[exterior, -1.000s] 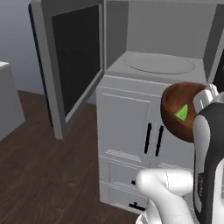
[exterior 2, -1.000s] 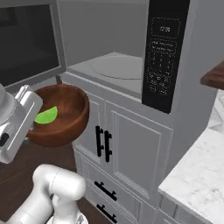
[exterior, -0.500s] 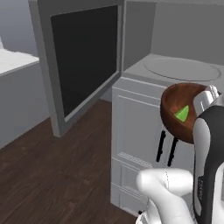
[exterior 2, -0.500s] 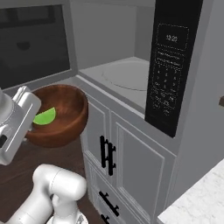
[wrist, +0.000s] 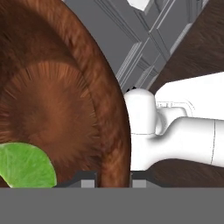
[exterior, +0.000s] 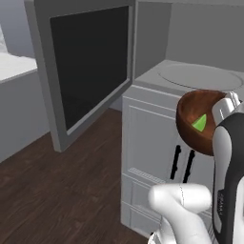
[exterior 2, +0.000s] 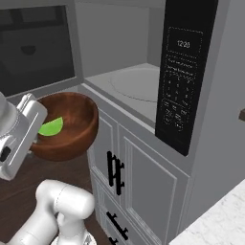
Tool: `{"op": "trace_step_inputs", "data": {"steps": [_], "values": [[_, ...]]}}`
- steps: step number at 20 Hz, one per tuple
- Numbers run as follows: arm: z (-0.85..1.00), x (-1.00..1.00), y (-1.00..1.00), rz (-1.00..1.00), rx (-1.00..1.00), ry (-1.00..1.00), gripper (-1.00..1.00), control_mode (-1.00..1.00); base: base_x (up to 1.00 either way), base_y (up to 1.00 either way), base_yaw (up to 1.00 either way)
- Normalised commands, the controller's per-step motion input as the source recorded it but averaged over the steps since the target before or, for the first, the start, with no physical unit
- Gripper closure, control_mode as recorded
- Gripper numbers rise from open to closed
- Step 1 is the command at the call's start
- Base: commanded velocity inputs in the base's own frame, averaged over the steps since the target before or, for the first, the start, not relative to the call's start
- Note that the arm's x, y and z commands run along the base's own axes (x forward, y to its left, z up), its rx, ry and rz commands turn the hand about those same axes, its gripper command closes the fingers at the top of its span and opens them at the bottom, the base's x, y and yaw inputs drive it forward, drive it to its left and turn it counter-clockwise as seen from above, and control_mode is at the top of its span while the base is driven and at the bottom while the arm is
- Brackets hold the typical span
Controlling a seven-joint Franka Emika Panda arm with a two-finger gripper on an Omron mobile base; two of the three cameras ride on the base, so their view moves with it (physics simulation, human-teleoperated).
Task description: Pick the lemon wedge from the sink and place it in the bowl. Then pick the bowl and place it in the microwave. Then close the microwave door and press the start button.
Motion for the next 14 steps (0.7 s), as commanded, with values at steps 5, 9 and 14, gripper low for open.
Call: {"op": "trace_step_inputs", "data": {"steps": [5, 9, 14], "values": [[0.0, 0.0, 0.0, 0.0, 0.0, 0.0, 1.0, 1.0, -0.02, 0.07, 0.18], [0.07, -0.16, 0.0, 0.02, 0.0, -0.07, 1.0, -1.0, -0.14, 0.04, 0.14], [0.42, -0.32, 0.01, 0.06, 0.0, -0.24, 1.0, -1.0, 0.0, 0.0, 0.0]]}}
